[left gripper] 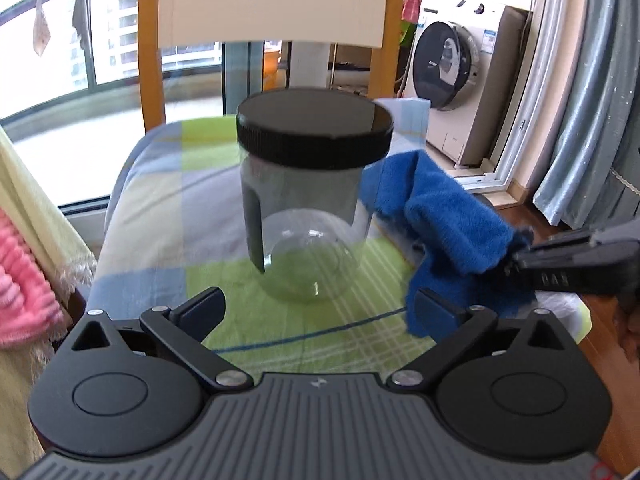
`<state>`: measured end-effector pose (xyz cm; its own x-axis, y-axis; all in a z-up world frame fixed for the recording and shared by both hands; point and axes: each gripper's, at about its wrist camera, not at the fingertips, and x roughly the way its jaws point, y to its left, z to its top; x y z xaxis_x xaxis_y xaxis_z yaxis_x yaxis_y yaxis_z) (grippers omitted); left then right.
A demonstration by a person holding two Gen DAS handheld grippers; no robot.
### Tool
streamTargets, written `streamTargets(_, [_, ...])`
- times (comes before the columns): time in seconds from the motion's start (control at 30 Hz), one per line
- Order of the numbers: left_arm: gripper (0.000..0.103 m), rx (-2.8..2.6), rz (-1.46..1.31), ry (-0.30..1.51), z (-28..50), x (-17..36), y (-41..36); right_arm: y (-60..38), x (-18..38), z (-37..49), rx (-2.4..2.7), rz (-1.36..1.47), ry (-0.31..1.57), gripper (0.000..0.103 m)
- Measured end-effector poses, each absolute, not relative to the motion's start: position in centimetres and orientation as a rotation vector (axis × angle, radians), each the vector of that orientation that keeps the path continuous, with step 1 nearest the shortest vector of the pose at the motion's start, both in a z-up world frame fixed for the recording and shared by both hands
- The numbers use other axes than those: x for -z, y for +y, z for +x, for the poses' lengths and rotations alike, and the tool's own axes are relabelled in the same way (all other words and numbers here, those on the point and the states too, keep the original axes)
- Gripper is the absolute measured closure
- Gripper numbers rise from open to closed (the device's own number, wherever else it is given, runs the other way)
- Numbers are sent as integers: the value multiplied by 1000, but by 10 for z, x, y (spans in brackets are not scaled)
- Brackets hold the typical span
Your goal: Clean container
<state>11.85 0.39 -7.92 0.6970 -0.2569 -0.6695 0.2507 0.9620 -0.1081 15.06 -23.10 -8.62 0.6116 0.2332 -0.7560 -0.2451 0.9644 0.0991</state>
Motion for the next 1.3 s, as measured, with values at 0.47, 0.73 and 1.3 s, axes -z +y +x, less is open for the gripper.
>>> streamTargets(0.47, [1, 264, 7, 770, 112, 83, -6, -230, 65, 132, -303, -3, 801, 101])
streamTargets(0.73, [1, 249, 40, 775, 111, 81, -15, -221, 77, 111, -340, -37, 953, 101])
streamTargets(1.3, [1, 140, 45, 796, 102, 70, -23, -208, 82, 133, -228, -47, 882, 102])
